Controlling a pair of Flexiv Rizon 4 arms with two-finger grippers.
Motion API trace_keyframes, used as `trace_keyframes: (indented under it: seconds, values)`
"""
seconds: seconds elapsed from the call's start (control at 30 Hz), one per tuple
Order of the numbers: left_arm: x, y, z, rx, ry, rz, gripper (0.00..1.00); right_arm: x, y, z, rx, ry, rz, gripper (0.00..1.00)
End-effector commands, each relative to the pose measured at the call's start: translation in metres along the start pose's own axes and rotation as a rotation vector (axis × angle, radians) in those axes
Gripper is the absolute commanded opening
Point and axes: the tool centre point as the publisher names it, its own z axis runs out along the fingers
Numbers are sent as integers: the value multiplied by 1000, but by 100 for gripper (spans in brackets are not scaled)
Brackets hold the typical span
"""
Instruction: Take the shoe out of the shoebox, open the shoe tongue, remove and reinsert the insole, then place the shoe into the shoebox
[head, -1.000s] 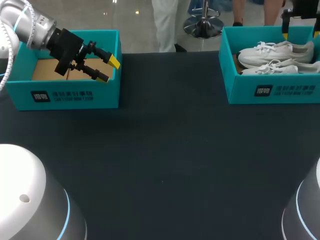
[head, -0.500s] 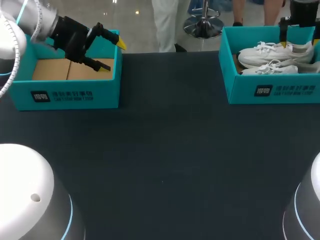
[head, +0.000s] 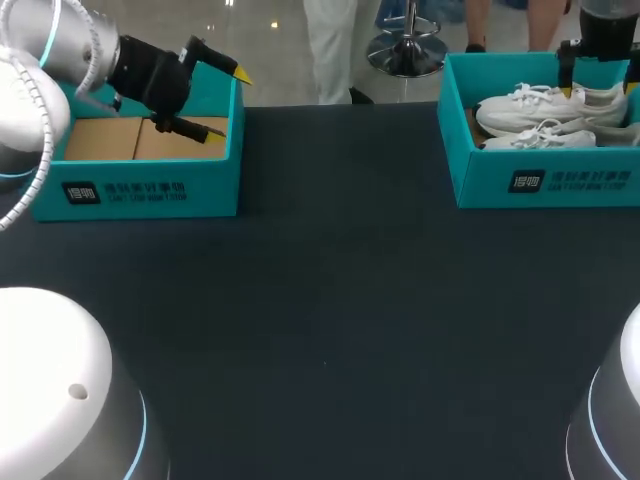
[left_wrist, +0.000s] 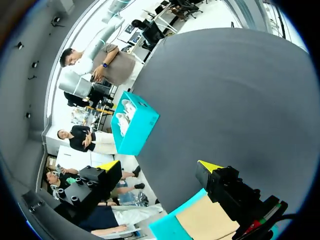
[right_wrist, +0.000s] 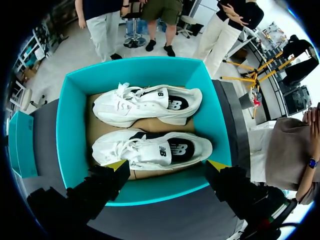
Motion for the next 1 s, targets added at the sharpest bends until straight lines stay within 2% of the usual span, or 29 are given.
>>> trace_keyframes:
  seconds: [0.03, 0.17, 0.33, 0.37, 0.43, 0.57, 0.67, 0.8, 0.83, 0.87, 1.0]
  values:
    - [-5, -4, -3, -211, 6, -199, 100, 2, -8, -5, 36, 30, -11, 100]
    - [-10, 0, -8, -300, 32, -370, 100, 8, -22, -7, 100, 37, -68, 100]
    - [-15, 10, -7, -416, 60, -611, 100, 9, -36, -5, 125, 33, -85, 100]
    - [-16, 12, -5, -464, 84, -660, 100, 10, -39, -5, 129, 39, -88, 100]
    - [-15, 12, -6, -476, 83, -723, 100, 13, -45, -5, 135, 36, -85, 100]
    - [-16, 11, -7, -560, 55, -905, 100, 17, -55, -7, 141, 63, -75, 100]
    - [-14, 15, -2, -608, 55, -1031, 100, 20, -63, -10, 142, 72, -72, 100]
    - [-7, 21, 5, -732, 32, -1187, 100, 23, -74, -14, 147, 76, -73, 100]
    - [-5, 22, 6, -728, 37, -1221, 100, 23, -77, -15, 148, 78, -72, 100]
    - [-3, 24, 6, -780, 14, -1283, 100, 23, -81, -16, 147, 79, -71, 100]
    - [2, 28, 8, -862, -6, -1427, 100, 26, -93, -23, 144, 81, -73, 100]
